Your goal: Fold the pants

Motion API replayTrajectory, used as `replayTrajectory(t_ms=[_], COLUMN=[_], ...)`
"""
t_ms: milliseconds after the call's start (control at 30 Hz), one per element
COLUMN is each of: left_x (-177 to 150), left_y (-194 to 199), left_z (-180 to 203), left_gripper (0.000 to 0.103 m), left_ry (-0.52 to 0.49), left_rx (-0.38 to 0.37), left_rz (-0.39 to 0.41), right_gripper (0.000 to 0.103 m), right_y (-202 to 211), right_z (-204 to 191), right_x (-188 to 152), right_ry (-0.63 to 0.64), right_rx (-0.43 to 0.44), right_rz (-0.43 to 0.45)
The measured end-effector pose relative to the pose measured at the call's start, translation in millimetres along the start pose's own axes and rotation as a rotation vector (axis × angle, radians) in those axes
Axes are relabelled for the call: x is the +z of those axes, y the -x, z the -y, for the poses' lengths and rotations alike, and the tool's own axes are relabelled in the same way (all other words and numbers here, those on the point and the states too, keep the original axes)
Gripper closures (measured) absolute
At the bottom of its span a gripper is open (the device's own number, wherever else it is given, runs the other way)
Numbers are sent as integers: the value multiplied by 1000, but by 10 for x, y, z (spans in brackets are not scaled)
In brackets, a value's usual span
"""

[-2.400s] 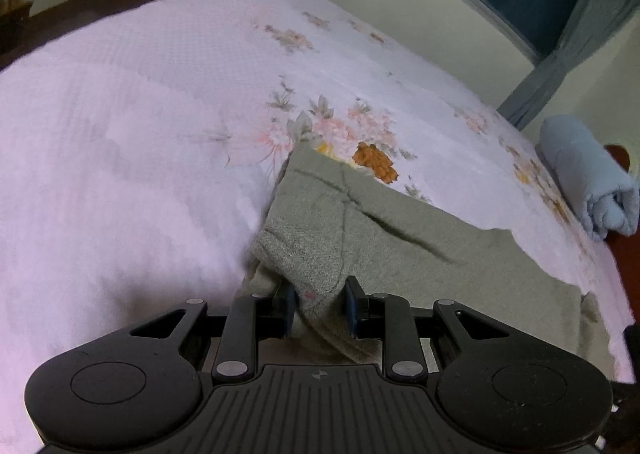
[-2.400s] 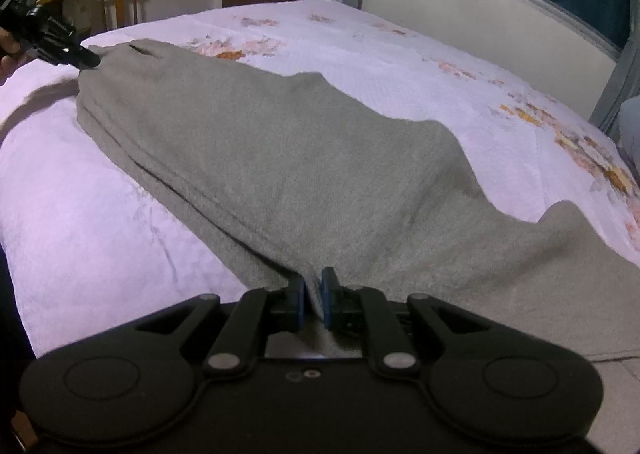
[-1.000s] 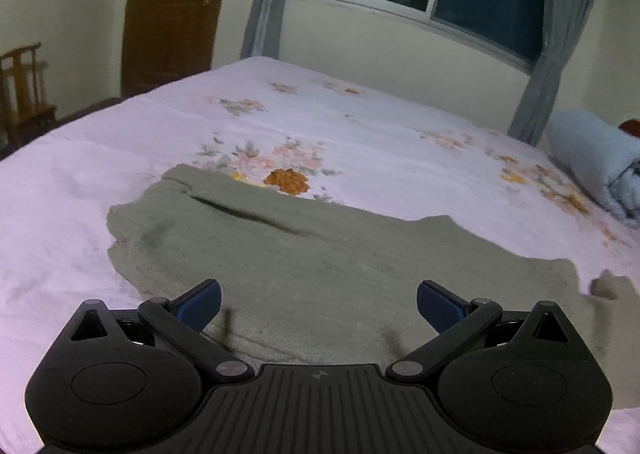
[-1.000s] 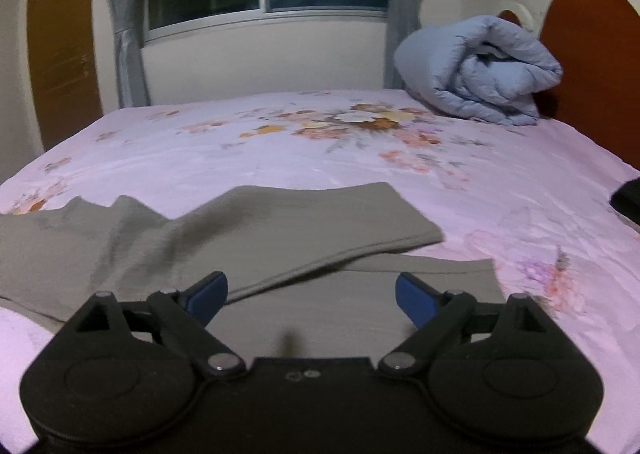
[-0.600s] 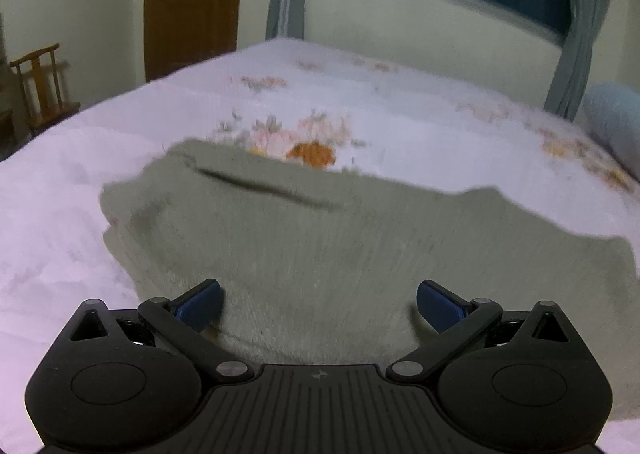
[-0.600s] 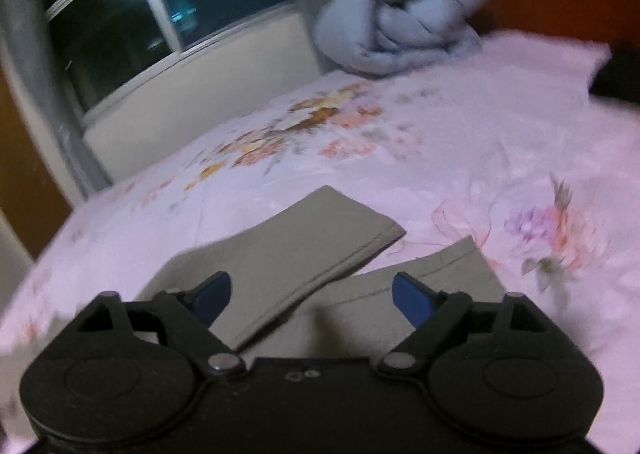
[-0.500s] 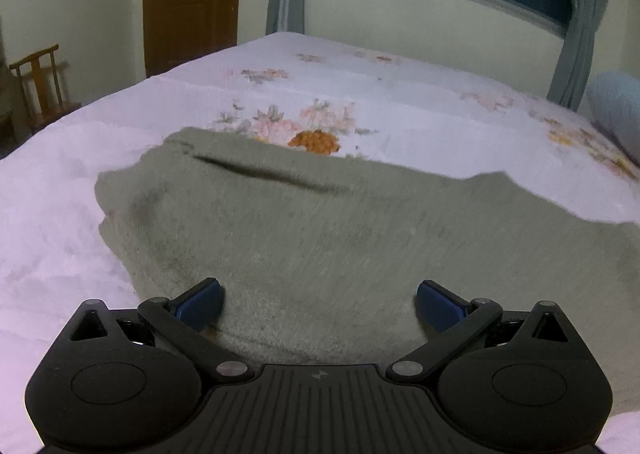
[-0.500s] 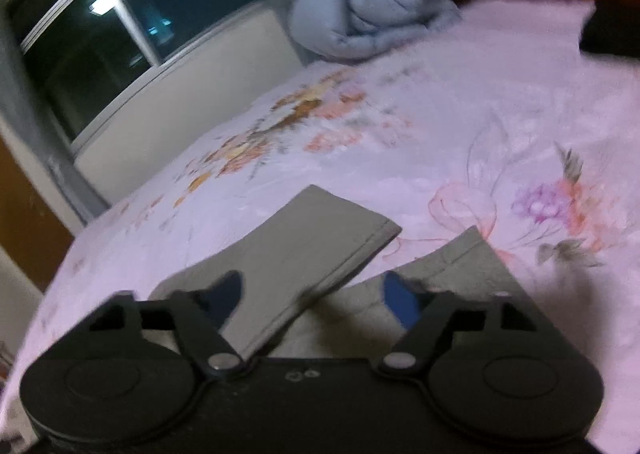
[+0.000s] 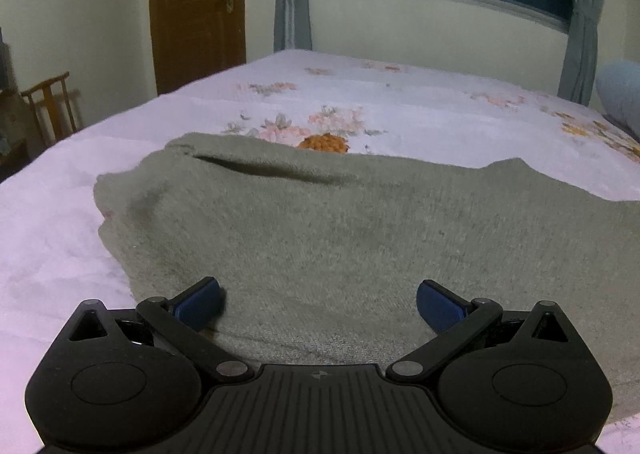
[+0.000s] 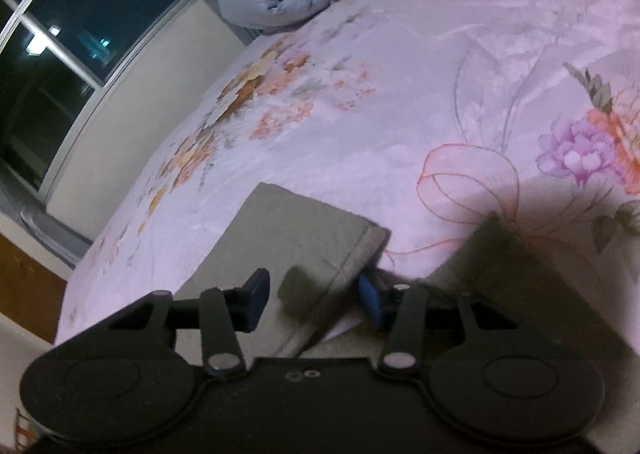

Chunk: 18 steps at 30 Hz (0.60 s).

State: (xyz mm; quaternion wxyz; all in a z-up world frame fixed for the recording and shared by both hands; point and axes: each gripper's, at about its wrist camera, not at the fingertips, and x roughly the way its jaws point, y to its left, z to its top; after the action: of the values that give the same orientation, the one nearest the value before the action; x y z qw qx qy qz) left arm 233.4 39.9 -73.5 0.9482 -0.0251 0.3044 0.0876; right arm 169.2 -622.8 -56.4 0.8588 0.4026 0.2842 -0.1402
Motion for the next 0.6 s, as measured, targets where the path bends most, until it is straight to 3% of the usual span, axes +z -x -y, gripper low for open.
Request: replayTrajectory(t_ms=[67, 100, 233, 400, 600], left_x=[36, 60, 208, 239, 353], left_y=[-34, -61, -116, -130, -207], left_z=[8, 17, -15, -76, -211], left_gripper=[0, 0, 0, 0, 0], left_ry=[-12, -20, -44, -101, -143], left_rx=[-2, -3, -35, -95, -198], left_rz=[-30, -48, -127, -166, -244], right_gripper=[89, 102, 103, 103, 103], right_y=[-43, -43, 215, 894, 1585], right_z=[39, 68, -44, -247, -159], right_x=[35, 51, 68, 70, -29], right_ry=[-21, -35, 21, 113, 153], right_rx=[-8, 3, 30, 55, 34], right_rz=[-14, -19, 23, 122, 181])
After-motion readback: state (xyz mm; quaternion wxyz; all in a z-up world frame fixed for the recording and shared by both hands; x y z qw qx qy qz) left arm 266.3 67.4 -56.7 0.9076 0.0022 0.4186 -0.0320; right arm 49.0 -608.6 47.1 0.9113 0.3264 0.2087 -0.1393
